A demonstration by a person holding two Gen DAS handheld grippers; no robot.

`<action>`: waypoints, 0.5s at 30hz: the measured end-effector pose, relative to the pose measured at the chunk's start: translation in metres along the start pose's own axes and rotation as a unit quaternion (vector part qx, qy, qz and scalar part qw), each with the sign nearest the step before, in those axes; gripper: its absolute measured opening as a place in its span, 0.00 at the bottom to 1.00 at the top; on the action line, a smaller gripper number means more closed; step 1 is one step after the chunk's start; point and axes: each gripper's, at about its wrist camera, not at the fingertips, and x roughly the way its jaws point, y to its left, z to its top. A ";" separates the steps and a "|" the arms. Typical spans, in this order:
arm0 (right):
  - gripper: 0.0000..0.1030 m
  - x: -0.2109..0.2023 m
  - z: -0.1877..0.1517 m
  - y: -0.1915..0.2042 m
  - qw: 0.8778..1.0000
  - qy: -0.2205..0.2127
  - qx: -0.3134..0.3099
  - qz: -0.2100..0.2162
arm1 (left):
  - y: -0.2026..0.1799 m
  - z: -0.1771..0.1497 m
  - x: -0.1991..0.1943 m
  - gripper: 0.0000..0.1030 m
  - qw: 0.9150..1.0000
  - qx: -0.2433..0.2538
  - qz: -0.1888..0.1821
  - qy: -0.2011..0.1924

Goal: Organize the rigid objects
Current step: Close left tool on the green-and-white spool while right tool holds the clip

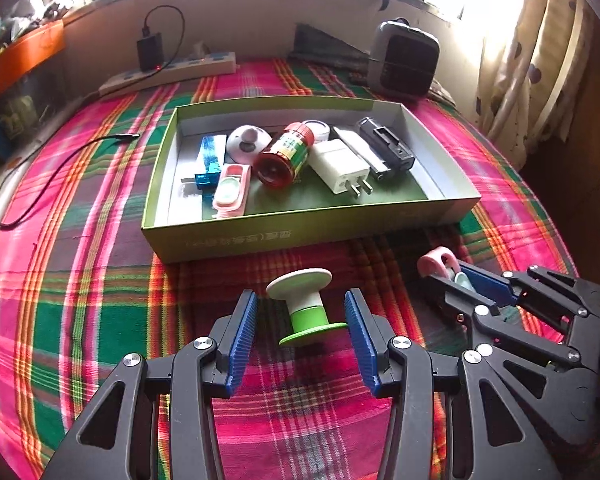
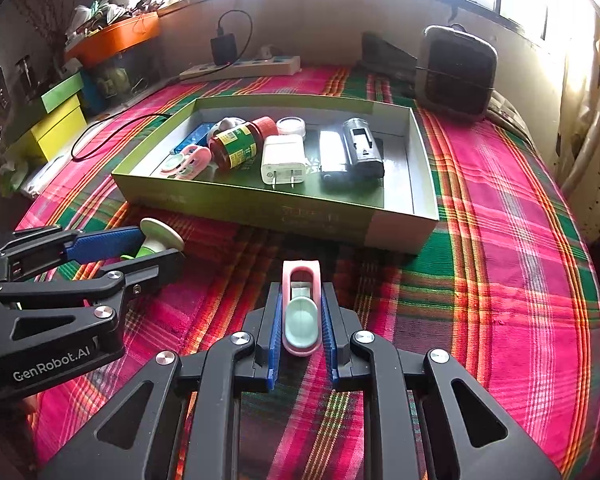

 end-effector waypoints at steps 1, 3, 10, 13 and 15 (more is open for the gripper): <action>0.18 0.000 0.000 0.000 1.000 0.001 0.000 0.000 | 0.000 0.000 0.001 0.43 1.000 0.001 0.003 0.001; 0.18 0.001 0.000 -0.001 1.000 0.001 0.001 0.000 | 0.000 -0.001 0.003 0.43 1.000 0.003 0.014 0.003; 0.18 0.001 0.000 -0.001 1.000 0.002 0.001 0.000 | 0.004 -0.003 0.004 0.43 1.000 0.001 0.024 -0.001; 0.18 0.001 0.000 -0.001 1.000 0.002 0.001 -0.001 | 0.005 -0.003 0.004 0.43 1.000 0.001 0.021 -0.004; 0.18 0.001 0.000 -0.001 1.000 0.002 0.001 -0.001 | 0.006 -0.004 0.004 0.43 1.000 0.002 0.020 -0.005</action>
